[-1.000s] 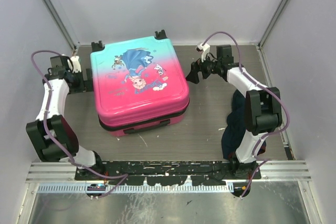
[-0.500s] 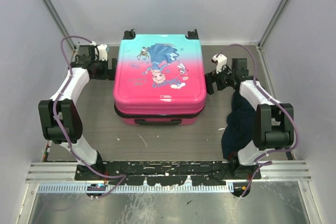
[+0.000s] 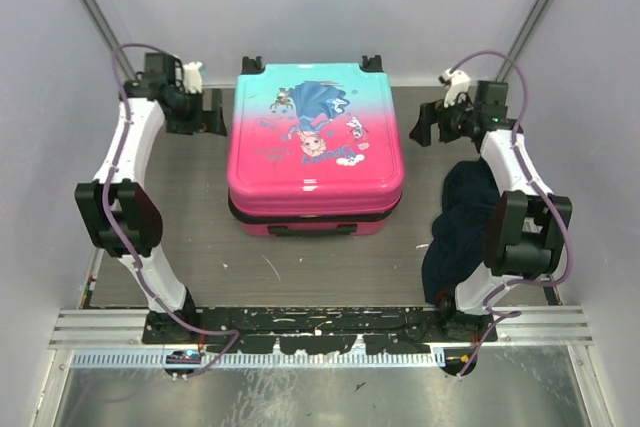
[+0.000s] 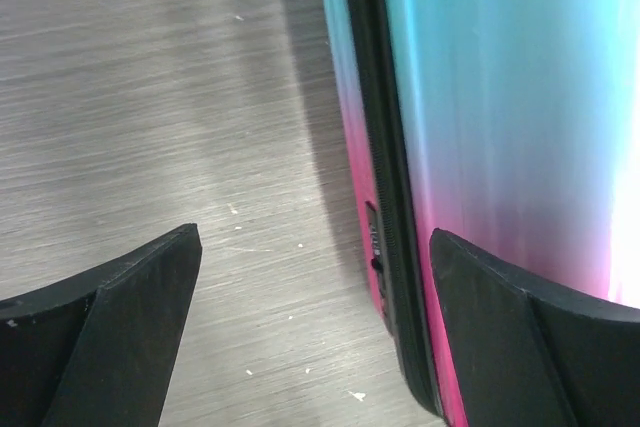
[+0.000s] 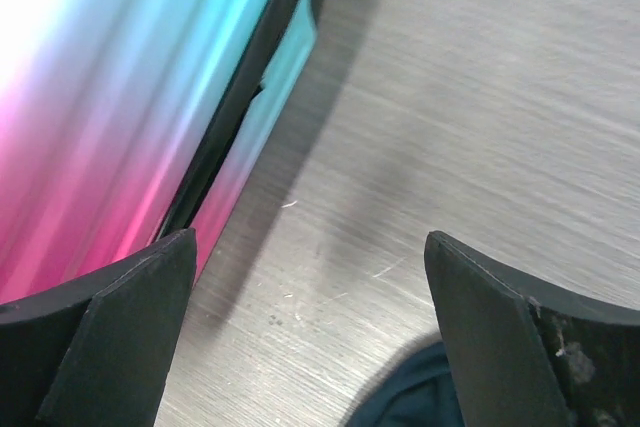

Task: Pack the luggage

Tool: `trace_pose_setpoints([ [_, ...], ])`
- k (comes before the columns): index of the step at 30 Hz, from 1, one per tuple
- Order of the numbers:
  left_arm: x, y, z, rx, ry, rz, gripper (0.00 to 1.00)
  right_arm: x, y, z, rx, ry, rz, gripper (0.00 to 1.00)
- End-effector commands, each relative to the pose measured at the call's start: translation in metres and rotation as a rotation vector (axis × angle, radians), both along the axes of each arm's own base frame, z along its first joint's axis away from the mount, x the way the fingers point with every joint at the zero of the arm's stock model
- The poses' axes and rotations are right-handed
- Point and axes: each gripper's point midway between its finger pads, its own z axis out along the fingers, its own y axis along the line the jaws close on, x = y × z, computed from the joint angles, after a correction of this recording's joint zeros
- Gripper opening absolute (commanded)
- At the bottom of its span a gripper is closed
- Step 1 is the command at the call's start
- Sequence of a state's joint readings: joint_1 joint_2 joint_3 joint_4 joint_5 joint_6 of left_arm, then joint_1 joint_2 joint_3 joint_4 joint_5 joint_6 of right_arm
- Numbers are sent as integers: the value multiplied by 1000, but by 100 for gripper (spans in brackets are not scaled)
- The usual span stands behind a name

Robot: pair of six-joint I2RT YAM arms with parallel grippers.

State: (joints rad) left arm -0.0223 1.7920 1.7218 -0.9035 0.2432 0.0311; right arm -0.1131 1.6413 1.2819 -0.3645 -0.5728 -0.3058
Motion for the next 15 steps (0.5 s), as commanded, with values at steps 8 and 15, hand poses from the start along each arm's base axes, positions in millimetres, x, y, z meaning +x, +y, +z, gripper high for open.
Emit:
trace_pose_setpoints([
  [8, -51, 107, 38, 38, 30, 164, 98, -29, -53, 55, 128, 51, -219, 100],
  [15, -87, 89, 24, 1, 8, 149, 98, -66, -46, 31, 131, 99, -253, 100],
])
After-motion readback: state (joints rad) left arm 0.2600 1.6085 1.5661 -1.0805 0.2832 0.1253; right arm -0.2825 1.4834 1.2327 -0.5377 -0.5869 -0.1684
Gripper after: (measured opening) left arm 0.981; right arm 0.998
